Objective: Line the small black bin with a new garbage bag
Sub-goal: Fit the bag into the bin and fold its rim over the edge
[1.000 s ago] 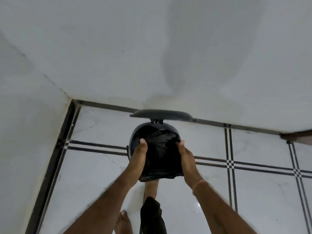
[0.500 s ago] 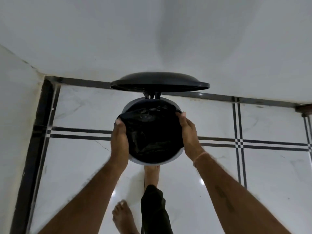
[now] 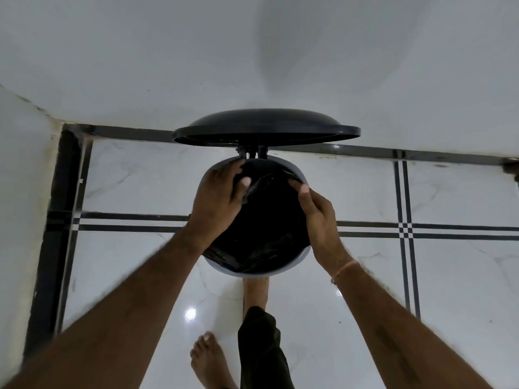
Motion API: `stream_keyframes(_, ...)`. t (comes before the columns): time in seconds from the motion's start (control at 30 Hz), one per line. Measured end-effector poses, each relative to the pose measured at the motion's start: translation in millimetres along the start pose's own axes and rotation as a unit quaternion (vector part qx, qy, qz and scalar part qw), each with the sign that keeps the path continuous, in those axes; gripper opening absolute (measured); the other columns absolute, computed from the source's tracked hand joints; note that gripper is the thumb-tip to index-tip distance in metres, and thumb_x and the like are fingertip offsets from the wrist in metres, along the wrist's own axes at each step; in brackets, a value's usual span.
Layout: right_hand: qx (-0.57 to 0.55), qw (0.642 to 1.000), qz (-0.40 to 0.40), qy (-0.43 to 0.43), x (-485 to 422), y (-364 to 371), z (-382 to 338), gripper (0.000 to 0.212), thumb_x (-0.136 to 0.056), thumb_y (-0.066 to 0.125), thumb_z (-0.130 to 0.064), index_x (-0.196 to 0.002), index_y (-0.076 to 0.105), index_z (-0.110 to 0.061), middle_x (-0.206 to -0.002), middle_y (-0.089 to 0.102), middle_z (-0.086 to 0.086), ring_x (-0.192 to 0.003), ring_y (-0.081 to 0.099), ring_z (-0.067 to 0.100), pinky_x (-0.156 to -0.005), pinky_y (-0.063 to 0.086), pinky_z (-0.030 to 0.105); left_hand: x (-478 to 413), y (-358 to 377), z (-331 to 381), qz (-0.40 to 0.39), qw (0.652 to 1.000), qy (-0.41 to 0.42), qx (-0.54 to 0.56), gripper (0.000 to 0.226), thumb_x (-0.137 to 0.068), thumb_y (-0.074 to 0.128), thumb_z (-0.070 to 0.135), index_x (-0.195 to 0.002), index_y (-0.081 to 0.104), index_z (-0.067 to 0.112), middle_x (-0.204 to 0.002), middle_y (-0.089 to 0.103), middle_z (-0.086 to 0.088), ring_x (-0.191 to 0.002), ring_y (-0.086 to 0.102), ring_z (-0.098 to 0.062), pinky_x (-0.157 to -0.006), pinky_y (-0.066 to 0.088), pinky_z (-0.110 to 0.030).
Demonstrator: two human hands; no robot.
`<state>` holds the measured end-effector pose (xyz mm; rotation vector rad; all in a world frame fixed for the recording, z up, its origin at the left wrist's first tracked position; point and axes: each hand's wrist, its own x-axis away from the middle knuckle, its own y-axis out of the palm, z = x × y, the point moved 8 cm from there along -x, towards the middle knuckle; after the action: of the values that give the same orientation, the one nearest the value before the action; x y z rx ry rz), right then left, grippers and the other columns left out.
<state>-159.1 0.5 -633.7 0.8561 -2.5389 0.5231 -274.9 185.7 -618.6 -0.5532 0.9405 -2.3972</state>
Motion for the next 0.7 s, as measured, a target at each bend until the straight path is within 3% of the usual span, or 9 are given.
stream_keyframes(0.07, -0.017, 1.000, -0.002, -0.005, 2.7, -1.6, -2.9, 0.042, -0.108, 0.046, -0.050, -0.125, 0.076, -0.027, -0.114, 0.079, -0.005, -0.112, 0.073, 0.015, -0.103, 0.058, 0.044, -12.8, 27.5, -4.9, -0.114, 0.992, -0.046, 0.002, 0.061, -0.103, 0.041, 0.056, -0.153, 0.041, 0.020, -0.142, 0.062, -0.010, -0.133, 0.055, -0.032, -0.109, 0.044, -0.046)
stream_keyframes(0.13, -0.039, 0.999, 0.000, -0.003, 2.4, -3.9, -4.9, 0.040, -0.108, 0.047, -0.046, -0.120, 0.078, -0.024, -0.111, 0.080, -0.003, -0.110, 0.073, 0.018, -0.102, 0.058, 0.045, -15.7, 35.4, -16.4, -0.141, 0.986, -0.076, -0.033, 0.049, -0.101, 0.053, 0.050, -0.136, 0.058, 0.016, -0.126, 0.071, -0.011, -0.120, 0.064, -0.032, -0.099, 0.050, -0.041)
stream_keyframes(0.23, -0.003, 1.000, 0.020, -0.009, -8.4, -10.3, -3.3, 0.034, -0.105, 0.058, -0.044, -0.120, 0.078, -0.022, -0.110, 0.080, -0.004, -0.109, 0.073, 0.017, -0.103, 0.058, 0.045, -6.9, 21.2, -30.4, -0.092, 0.982, -0.126, 0.109, 0.031, -0.100, 0.062, 0.041, -0.093, 0.071, 0.012, -0.088, 0.074, -0.006, -0.087, 0.071, -0.020, -0.078, 0.049, -0.027)
stream_keyframes(0.3, 0.063, 0.997, 0.036, -0.013, -19.3, -13.0, -2.5, 0.027, -0.102, 0.064, -0.034, -0.121, 0.078, -0.021, -0.113, 0.079, -0.006, -0.111, 0.072, 0.013, -0.106, 0.057, 0.043, 4.7, 6.5, -40.5, -0.043, 0.955, -0.174, 0.238, 0.027, -0.097, 0.067, 0.039, -0.084, 0.071, 0.016, -0.077, 0.073, 0.004, -0.074, 0.068, -0.007, -0.073, 0.049, -0.019)
stream_keyframes(0.4, 0.169, 0.985, 0.025, -0.025, -35.3, -7.3, -4.1, 0.025, -0.101, 0.066, -0.020, -0.123, 0.078, -0.021, -0.120, 0.075, -0.002, -0.114, 0.067, 0.016, -0.110, 0.052, 0.040, 17.7, -5.6, -54.0, -0.023, 0.903, -0.211, 0.373, 0.026, -0.093, 0.073, 0.037, -0.083, 0.074, 0.013, -0.075, 0.074, 0.003, -0.071, 0.069, -0.007, -0.075, 0.054, -0.025)
stream_keyframes(0.53, 0.301, 0.949, 0.009, -0.092, -48.2, 2.7, -16.2, 0.029, -0.103, 0.063, -0.018, -0.128, 0.076, -0.021, -0.116, 0.069, 0.005, -0.111, 0.066, 0.024, -0.101, 0.051, 0.033, 21.5, -16.5, -75.5, 0.065, 0.893, -0.246, 0.372, 0.031, -0.093, 0.075, 0.034, -0.081, 0.072, 0.005, -0.077, 0.071, -0.009, -0.070, 0.067, -0.015, -0.074, 0.059, -0.029)
stream_keyframes(0.7, 0.394, 0.907, 0.018, -0.145, -47.2, 10.3, -20.4, 0.038, -0.104, 0.059, -0.023, -0.141, 0.066, -0.027, -0.121, 0.061, 0.000, -0.110, 0.064, 0.022, -0.083, 0.050, 0.029, 18.9, -13.4, -85.1, 0.168, 0.868, -0.276, 0.376, 0.022, -0.090, 0.079, 0.028, -0.078, 0.073, 0.011, -0.071, 0.069, -0.003, -0.065, 0.064, -0.012, -0.073, 0.059, -0.028)
